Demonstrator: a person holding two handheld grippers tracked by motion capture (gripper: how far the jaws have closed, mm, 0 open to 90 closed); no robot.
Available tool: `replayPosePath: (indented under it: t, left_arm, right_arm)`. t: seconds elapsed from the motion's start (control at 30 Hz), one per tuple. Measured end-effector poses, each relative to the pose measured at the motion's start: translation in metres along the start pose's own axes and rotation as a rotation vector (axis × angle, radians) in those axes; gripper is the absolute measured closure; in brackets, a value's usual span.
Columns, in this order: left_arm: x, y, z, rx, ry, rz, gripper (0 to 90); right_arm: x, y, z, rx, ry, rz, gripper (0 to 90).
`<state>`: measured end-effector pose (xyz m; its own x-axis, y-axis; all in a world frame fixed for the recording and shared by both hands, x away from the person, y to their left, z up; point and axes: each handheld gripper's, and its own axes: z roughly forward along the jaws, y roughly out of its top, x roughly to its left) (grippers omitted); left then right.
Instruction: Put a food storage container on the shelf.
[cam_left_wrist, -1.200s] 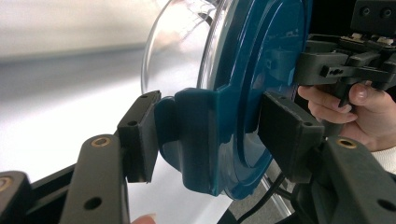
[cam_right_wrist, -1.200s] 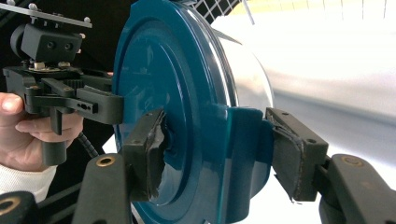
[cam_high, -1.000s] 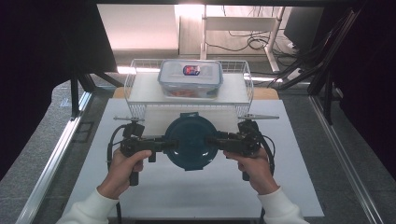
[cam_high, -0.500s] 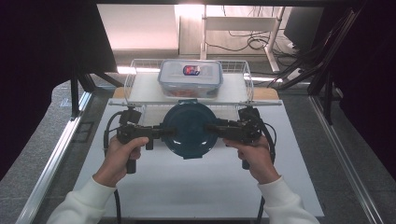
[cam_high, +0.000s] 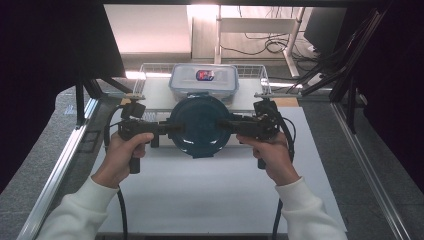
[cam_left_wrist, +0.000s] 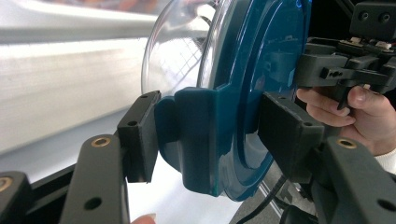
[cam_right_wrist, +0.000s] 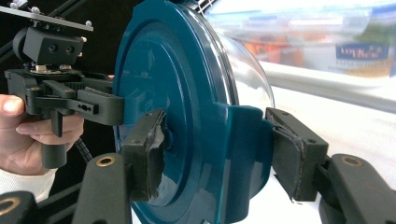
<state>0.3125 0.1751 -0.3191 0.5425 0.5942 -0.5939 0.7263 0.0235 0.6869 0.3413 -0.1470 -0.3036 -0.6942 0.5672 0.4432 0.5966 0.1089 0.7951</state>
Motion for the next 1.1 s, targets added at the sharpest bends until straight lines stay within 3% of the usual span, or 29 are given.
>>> replayPosePath:
  t: [0.3,0.67,0.93,1.1]
  left_arm:
    - [-0.008,0.026,-0.013,-0.009,0.015,0.028,40.5]
    - [-0.011,0.058,-0.025,-0.006,0.022,0.014,40.4]
    - [-0.007,0.095,-0.02,0.005,-0.003,0.013,40.0]
    - [-0.005,0.116,-0.014,0.018,0.003,0.016,39.5]
  right_arm:
    - [0.007,0.025,0.0,-0.015,0.008,-0.014,40.1]
    - [0.012,0.056,0.003,-0.018,0.018,0.002,40.1]
    - [0.01,0.088,0.001,-0.031,-0.009,0.001,40.1]
    - [0.001,0.104,0.001,-0.024,-0.018,0.019,40.1]
